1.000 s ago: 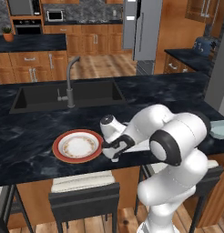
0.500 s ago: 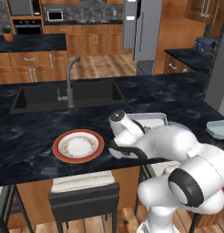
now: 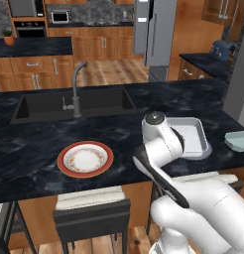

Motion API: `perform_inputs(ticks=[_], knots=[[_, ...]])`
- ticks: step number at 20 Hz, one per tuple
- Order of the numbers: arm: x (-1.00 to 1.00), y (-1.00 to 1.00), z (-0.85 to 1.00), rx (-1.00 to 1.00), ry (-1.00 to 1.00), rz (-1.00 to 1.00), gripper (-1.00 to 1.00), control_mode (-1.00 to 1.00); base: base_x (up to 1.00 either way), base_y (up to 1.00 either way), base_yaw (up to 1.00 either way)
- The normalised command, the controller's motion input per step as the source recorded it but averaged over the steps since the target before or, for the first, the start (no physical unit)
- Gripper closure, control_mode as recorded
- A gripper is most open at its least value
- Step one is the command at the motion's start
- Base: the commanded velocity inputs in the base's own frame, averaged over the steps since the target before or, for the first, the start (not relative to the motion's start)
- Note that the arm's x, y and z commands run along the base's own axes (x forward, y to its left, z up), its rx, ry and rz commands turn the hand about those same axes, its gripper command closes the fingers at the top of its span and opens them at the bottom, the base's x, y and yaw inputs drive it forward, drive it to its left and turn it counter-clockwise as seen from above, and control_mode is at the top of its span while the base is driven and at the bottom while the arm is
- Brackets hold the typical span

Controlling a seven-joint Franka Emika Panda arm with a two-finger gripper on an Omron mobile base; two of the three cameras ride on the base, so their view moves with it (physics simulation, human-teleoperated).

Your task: Place two dumplings into each of the tupperware containers and then place the containers in the fridge.

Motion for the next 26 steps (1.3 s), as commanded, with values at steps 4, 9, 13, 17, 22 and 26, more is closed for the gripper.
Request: perform_inputs(ticks=[4,9,13,17,22,26], knots=[[-1.0,0.01,0.56,0.0,-0.07,0.18,1.0,-1.0,0.0,0.0,0.0],[-0.92,0.01,0.1,0.0,-0.01,0.45,1.0,-1.0,0.0,0.0,0.0],[-0.51,0.01,0.0,0.0,-0.02,0.53,1.0,-1.0,0.0,0.0,0.0],[-0.57,-0.18,-0.14,0.09,-0.25,0.18,1.0,-1.0,0.0,0.0,0.0],[-0.3,-0.11,-0.38,0.08,-0.18,0.01,1.0,-1.0,0.0,0.0,0.0],[-0.25,-0.04,-0.05,0.06,-0.1,0.0,1.0,-1.0,0.0,0.0,0.0]])
